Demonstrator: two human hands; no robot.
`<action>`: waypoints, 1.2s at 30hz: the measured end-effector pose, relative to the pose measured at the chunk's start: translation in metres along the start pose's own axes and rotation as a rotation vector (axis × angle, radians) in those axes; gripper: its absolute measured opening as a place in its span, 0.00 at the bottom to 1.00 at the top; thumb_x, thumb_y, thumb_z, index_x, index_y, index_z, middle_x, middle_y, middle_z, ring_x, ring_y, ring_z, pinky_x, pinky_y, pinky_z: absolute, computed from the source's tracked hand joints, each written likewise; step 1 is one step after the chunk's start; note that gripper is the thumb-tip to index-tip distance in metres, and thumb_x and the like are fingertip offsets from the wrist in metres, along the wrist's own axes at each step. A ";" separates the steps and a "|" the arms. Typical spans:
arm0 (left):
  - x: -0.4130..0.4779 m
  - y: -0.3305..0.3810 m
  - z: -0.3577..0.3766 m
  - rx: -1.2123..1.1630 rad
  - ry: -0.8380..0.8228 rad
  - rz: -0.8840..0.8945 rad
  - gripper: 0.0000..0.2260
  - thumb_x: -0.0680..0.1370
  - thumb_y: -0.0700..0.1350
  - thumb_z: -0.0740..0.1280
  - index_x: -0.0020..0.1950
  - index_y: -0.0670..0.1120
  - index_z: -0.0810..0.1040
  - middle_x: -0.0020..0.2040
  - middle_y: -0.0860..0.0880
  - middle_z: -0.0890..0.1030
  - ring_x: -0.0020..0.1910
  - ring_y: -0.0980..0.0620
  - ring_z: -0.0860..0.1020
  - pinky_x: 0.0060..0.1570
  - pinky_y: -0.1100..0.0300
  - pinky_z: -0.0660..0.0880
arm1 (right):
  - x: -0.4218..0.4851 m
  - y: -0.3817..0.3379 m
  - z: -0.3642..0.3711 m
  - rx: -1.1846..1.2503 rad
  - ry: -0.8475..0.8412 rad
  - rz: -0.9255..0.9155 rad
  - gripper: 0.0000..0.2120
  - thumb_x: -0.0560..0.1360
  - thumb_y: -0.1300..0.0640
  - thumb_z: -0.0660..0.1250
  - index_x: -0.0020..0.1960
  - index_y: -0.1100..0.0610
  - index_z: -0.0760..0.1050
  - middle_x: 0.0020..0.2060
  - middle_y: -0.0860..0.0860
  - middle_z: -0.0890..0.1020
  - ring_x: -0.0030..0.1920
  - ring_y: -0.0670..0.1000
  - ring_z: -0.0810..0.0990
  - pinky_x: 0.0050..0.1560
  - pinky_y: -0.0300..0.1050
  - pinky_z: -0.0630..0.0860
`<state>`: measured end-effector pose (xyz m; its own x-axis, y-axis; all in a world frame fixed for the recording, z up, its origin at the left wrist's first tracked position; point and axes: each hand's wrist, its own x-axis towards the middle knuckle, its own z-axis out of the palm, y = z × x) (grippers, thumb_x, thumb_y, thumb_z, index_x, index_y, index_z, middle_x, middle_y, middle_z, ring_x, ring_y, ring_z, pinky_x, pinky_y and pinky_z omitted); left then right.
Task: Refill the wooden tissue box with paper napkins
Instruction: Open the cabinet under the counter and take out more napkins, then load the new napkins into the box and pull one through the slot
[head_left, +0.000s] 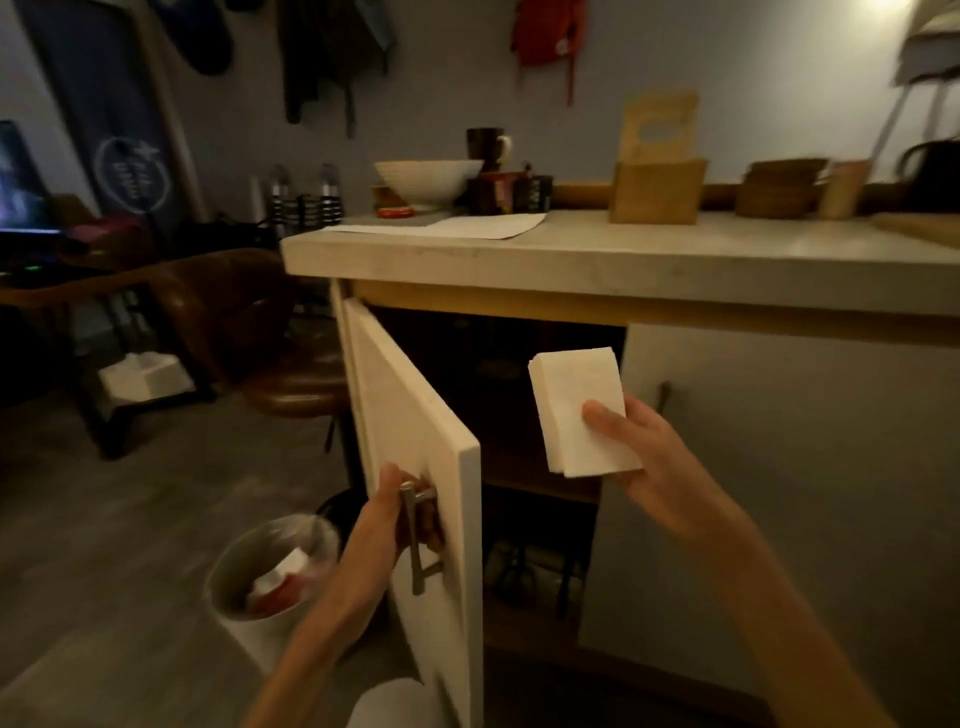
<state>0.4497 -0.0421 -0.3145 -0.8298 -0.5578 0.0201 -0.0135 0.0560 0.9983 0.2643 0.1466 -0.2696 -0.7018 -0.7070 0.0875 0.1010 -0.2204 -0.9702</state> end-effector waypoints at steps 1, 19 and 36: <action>0.005 0.000 0.012 0.031 -0.028 0.034 0.27 0.76 0.62 0.49 0.47 0.43 0.78 0.39 0.42 0.84 0.43 0.44 0.83 0.48 0.54 0.79 | -0.014 -0.004 -0.008 -0.045 0.064 -0.054 0.21 0.72 0.51 0.70 0.64 0.52 0.73 0.52 0.50 0.84 0.51 0.51 0.84 0.45 0.45 0.81; 0.191 -0.003 0.186 0.416 -0.041 0.102 0.13 0.84 0.51 0.50 0.62 0.45 0.65 0.51 0.39 0.79 0.45 0.37 0.80 0.44 0.41 0.79 | -0.052 0.033 -0.084 0.083 0.594 0.049 0.20 0.75 0.56 0.66 0.67 0.52 0.69 0.56 0.53 0.79 0.54 0.54 0.80 0.48 0.47 0.79; 0.090 0.247 0.091 0.057 -0.402 -0.782 0.18 0.84 0.53 0.51 0.60 0.46 0.75 0.58 0.46 0.80 0.59 0.46 0.77 0.58 0.50 0.72 | -0.004 -0.214 0.060 0.587 0.751 0.496 0.26 0.74 0.60 0.69 0.70 0.62 0.66 0.66 0.65 0.74 0.65 0.65 0.75 0.59 0.58 0.77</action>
<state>0.3207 -0.0033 -0.0706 -0.7049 -0.1201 -0.6990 -0.6785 -0.1728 0.7139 0.2881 0.1560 -0.0488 -0.7232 -0.2565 -0.6412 0.6761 -0.4520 -0.5818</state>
